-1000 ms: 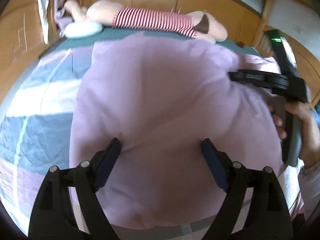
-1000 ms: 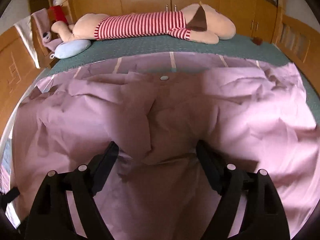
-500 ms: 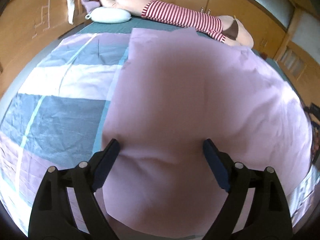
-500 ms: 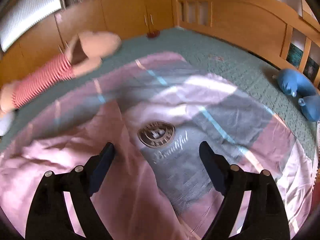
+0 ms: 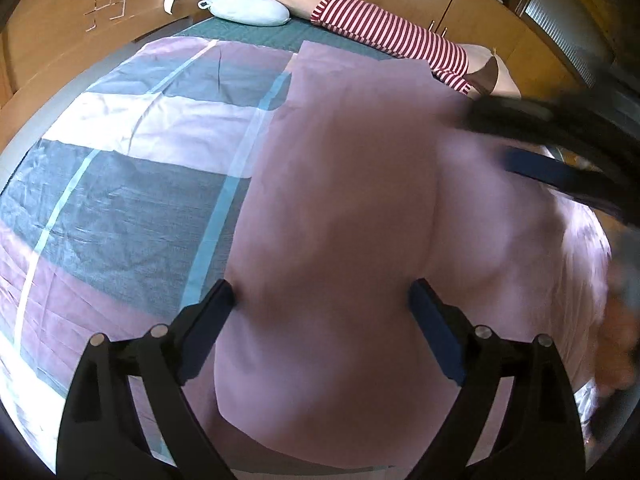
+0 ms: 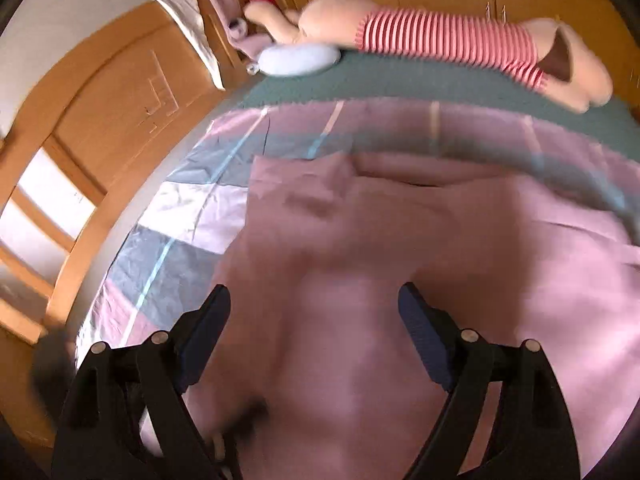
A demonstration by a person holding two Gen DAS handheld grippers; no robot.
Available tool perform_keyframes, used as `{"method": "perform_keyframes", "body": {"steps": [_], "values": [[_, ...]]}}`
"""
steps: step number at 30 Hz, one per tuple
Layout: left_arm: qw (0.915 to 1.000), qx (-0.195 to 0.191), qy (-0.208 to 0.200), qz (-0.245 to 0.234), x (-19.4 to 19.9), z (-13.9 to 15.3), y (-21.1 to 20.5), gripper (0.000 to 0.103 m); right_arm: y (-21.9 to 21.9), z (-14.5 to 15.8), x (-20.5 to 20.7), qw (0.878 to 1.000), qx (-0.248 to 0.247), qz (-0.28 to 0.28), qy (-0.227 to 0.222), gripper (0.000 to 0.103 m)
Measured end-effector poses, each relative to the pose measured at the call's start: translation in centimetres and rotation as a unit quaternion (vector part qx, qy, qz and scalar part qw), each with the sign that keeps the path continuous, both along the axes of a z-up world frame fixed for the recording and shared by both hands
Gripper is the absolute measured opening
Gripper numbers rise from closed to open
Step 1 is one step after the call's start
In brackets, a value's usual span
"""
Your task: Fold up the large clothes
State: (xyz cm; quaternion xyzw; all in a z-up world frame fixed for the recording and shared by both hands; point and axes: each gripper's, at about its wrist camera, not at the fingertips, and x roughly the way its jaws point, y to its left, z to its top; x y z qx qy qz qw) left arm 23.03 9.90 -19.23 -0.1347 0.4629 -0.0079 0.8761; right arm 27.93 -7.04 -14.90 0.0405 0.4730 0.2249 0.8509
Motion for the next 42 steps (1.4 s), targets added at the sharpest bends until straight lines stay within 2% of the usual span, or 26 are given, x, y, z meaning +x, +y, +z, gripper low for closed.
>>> {"method": "perform_keyframes", "body": {"steps": [2, 3, 5, 7, 9, 10, 12, 14, 16, 17, 18, 20, 21, 23, 24, 25, 27, 29, 31, 33, 34, 35, 37, 38, 40, 42], "values": [[1.0, 0.0, 0.001, -0.001, -0.1, 0.0, 0.1, 0.092, 1.2, -1.0, 2.8, 0.996, -0.075, -0.035, -0.041, 0.084], [1.0, -0.004, 0.001, 0.0, -0.1, -0.1, 0.2, 0.093, 1.0, -1.3, 4.0, 0.987, -0.13, -0.063, -0.07, 0.084], [0.9999, -0.011, 0.003, -0.001, -0.1, -0.1, 0.3, 0.093, -1.2, -1.0, 5.8, 0.975, -0.164, -0.124, -0.087, 0.082], [1.0, -0.004, 0.006, 0.0, -0.3, 0.1, 0.1, 0.093, -5.0, 1.1, 5.3, 0.972, -0.107, -0.178, -0.109, 0.082], [0.9999, 0.013, -0.007, -0.002, -0.5, 0.6, -0.3, 0.093, -8.5, 3.8, 3.0, 0.973, -0.017, -0.176, -0.147, 0.084], [0.9996, 0.023, -0.016, -0.002, -0.7, 0.9, -0.6, 0.093, -9.5, 4.6, 1.8, 0.973, 0.0, -0.167, -0.157, 0.088], [0.9989, 0.029, -0.036, -0.009, -1.0, 1.4, -1.1, 0.093, -10.9, 5.4, -0.7, 0.978, 0.008, -0.13, -0.16, 0.092], [0.998, 0.038, -0.047, -0.021, -1.2, 1.6, -2.0, 0.093, -11.6, 4.9, -1.3, 0.989, -0.007, -0.079, -0.125, 0.092], [0.9968, 0.06, -0.041, -0.032, -1.2, 1.2, -3.1, 0.093, -14.3, 2.8, -1.2, 0.99, -0.082, -0.081, -0.084, 0.092], [0.9961, 0.073, -0.036, -0.033, -1.2, 0.8, -3.6, 0.093, -16.3, 1.6, -0.7, 0.983, -0.133, -0.109, -0.068, 0.092], [0.9957, 0.08, -0.034, -0.033, -1.1, 0.7, -3.7, 0.094, -18.2, 0.6, -0.2, 0.976, -0.16, -0.135, -0.059, 0.092], [0.995, 0.087, -0.032, -0.037, -0.9, 0.4, -3.8, 0.096, -24.2, -0.6, 0.9, 0.963, -0.179, -0.2, -0.042, 0.095], [0.9951, 0.086, -0.032, -0.036, -0.9, 0.4, -3.7, 0.097, -28.8, -0.8, 1.2, 0.95, -0.166, -0.262, -0.027, 0.097], [0.9959, 0.079, -0.028, -0.032, -0.7, 0.3, -3.4, 0.098, -35.8, -0.9, 0.9, 0.904, -0.159, -0.398, 0.005, 0.097], [0.9965, 0.073, -0.026, -0.03, -0.6, 0.2, -3.1, 0.098, -38.7, -0.7, 0.2, 0.895, -0.116, -0.431, 0.015, 0.097], [0.9969, 0.068, -0.03, -0.027, -0.6, 0.3, -2.9, 0.098, -39.2, -0.3, -0.3, 0.897, -0.088, -0.433, 0.004, 0.096], [0.9967, 0.063, -0.045, -0.025, -0.7, 0.8, -2.8, 0.097, -37.9, 1.4, -1.7, 0.909, -0.061, -0.408, -0.057, 0.096], [0.9948, 0.065, -0.071, -0.035, -1.0, 1.3, -3.3, 0.097, -34.5, 2.4, -2.4, 0.939, -0.032, -0.328, -0.097, 0.096], [0.993, 0.09, -0.063, -0.043, -0.8, 1.1, -4.1, 0.097, -32.2, 1.7, -2.6, 0.955, -0.044, -0.28, -0.089, 0.096], [0.9927, 0.098, -0.053, -0.046, -0.5, 0.6, -4.3, 0.098, -32.8, -0.8, -1.6, 0.948, -0.115, -0.294, -0.04, 0.096], [0.9933, 0.095, -0.049, -0.045, -0.4, 0.4, -4.1, 0.098, -34.5, -2.3, -1.1, 0.934, -0.144, -0.327, -0.01, 0.095], [0.994, 0.089, -0.047, -0.043, -0.3, 0.4, -3.8, 0.098, -36.9, -3.0, -1.6, 0.918, -0.134, -0.374, 0.01, 0.095], [0.9941, 0.089, -0.049, -0.039, -0.3, 0.6, -3.3, 0.098, -39.7, -2.6, -4.3, 0.897, -0.067, -0.436, 0.002, 0.095], [0.9937, 0.094, -0.051, -0.035, -0.4, 0.8, -3.2, 0.098, -39.7, -2.0, -5.5, 0.894, -0.065, -0.443, -0.014, 0.095], [0.9932, 0.096, -0.056, -0.036, -0.6, 1.0, -3.4, 0.098, -37.0, -0.1, -8.4, 0.912, -0.079, -0.396, -0.075, 0.095], [0.9929, 0.091, -0.063, -0.041, -1.1, 1.4, -3.8, 0.097, -35.4, 0.8, -11.3, 0.931, -0.064, -0.342, -0.111, 0.095]]}}
